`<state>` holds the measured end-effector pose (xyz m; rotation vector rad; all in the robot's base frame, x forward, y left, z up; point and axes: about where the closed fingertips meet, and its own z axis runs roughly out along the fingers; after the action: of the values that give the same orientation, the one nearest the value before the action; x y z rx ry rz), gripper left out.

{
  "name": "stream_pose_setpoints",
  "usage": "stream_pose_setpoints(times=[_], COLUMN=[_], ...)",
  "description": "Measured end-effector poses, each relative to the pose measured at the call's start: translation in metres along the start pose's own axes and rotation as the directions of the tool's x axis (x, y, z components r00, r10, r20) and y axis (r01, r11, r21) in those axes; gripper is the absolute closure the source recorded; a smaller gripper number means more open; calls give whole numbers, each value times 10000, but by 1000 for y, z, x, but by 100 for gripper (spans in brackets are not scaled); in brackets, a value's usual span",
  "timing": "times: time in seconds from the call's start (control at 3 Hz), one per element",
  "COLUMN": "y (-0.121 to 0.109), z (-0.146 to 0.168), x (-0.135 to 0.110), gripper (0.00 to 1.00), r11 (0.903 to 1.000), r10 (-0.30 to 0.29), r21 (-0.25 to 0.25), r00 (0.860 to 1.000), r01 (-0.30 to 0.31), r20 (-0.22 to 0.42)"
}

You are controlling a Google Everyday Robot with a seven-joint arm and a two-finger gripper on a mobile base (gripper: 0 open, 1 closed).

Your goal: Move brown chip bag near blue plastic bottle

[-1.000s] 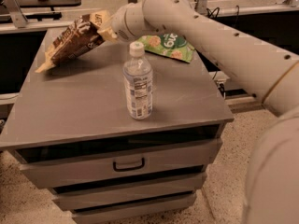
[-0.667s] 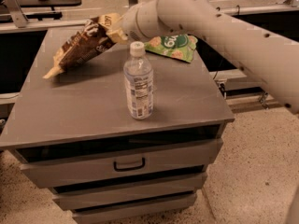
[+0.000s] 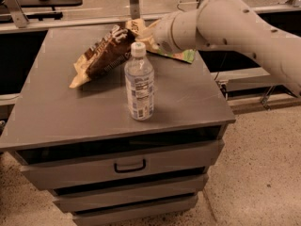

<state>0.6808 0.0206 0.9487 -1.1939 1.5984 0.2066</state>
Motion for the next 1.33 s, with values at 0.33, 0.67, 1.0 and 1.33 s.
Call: stream_pose_setpoints(times=[0.33,0.67,1.0,1.33], y=[-14,-17,-12,-6], z=[-33,-58,-71,-75], x=[24,41,55,67], gripper=[100,100,100,100], r11=[9976,9951,9948,9960], r10=[273,486,667,728], r21=[635,867,783,532], r00=[9996,9988,9977,9972], r01=[-271,-479,-656,-719], r20=[-11,-57,-118,-149])
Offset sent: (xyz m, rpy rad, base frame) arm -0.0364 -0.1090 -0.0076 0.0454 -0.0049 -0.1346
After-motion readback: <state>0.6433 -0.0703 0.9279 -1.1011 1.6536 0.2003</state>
